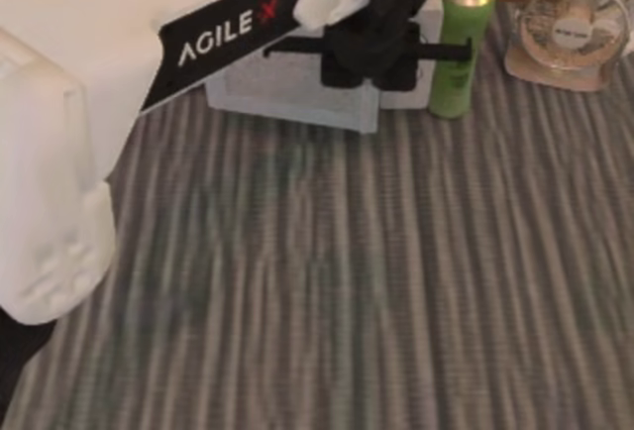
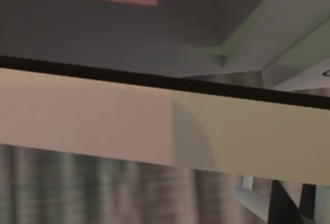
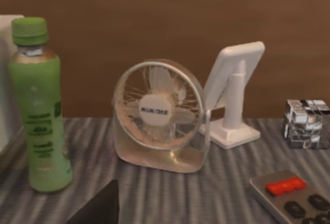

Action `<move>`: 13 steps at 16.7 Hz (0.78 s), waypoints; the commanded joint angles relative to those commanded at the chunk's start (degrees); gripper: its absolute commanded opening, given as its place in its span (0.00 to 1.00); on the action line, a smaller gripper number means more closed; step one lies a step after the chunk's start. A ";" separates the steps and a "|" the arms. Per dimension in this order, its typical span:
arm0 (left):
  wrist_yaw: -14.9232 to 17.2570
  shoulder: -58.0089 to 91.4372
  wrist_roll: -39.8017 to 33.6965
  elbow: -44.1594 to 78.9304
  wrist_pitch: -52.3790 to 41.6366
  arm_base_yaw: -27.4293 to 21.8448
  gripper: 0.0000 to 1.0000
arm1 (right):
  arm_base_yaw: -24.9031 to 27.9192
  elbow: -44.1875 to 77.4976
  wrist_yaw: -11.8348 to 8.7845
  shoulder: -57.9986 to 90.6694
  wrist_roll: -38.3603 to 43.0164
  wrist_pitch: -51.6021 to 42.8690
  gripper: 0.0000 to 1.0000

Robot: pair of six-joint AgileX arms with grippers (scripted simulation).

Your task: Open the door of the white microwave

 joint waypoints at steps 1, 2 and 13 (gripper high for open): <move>0.35 -1.04 0.90 -1.82 0.91 0.11 0.00 | 0.00 0.00 0.00 0.00 0.00 0.00 1.00; 0.70 -2.08 1.80 -3.51 1.87 0.17 0.00 | 0.00 0.00 0.00 0.00 0.00 0.00 1.00; 1.43 -3.74 3.13 -6.02 3.41 0.29 0.00 | 0.00 0.00 0.00 0.00 0.00 0.00 1.00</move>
